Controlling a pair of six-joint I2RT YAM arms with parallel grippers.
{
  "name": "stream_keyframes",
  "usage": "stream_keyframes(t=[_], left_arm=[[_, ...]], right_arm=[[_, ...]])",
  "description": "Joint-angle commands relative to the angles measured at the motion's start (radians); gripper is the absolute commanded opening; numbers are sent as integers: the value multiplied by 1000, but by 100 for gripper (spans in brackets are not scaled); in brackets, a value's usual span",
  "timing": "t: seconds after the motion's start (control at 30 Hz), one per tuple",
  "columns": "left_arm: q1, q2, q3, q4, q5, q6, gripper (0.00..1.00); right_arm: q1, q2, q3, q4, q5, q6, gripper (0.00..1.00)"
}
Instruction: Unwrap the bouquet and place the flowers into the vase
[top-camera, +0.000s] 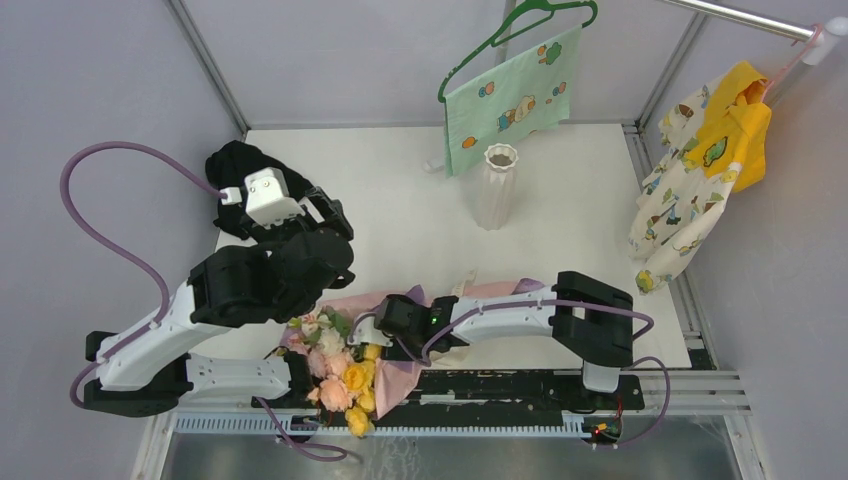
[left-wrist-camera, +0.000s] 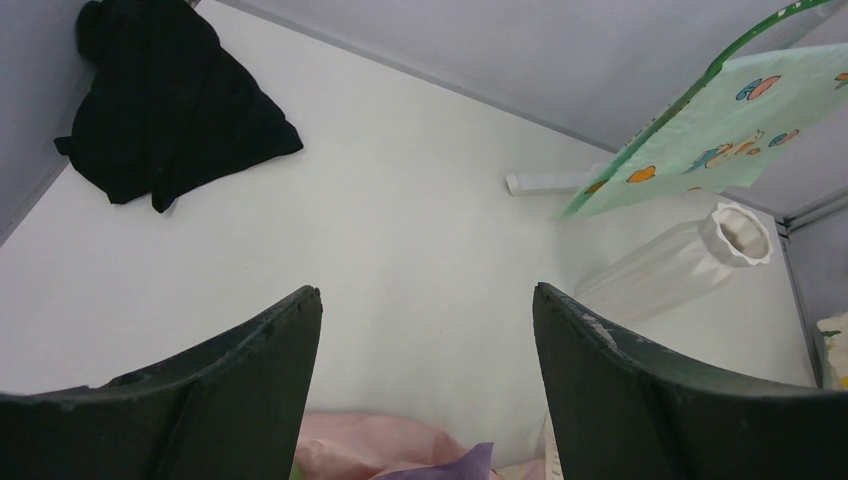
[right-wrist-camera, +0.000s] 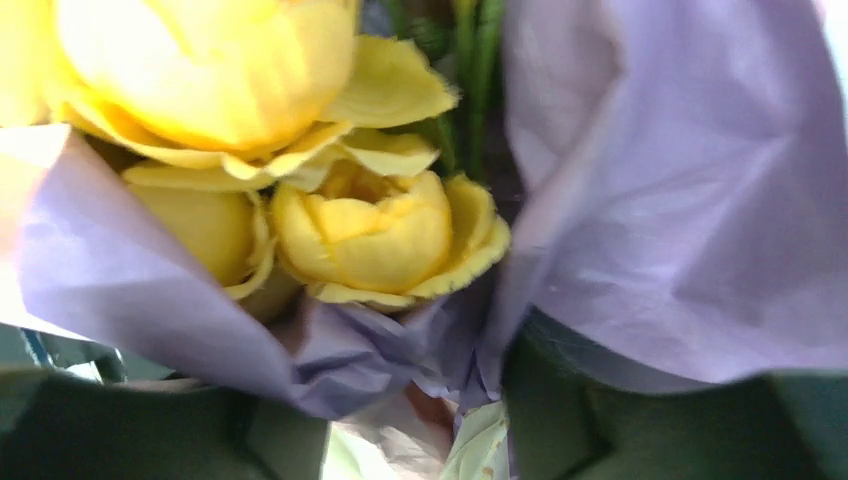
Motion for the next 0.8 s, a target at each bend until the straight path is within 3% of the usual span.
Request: stream_keyframes(t=[0.0,0.07,0.13,0.2,0.63,0.73,0.77], left_arm=[[-4,0,-1,42,-34,-40,83],[-4,2,-3,60,-37,-20,83],[-4,9,-2,75,-44,-4,83],[-4,16,0,88,-49,14,83],[-6,44,-2,176,-63,92,83],[-5,36,-15,190,-79,91,83],[-5,16,-43,245,-86,130,83]], right_arm=[[-36,77,35,45,-103,-4,49],[-54,91,49,47,-103,5,37],[-79,105,70,52,-103,24,16],[-111,119,92,55,-104,53,1],[-314,176,244,114,-74,372,0],[-357,223,335,113,-71,430,0],[-387,283,454,82,-64,470,0]])
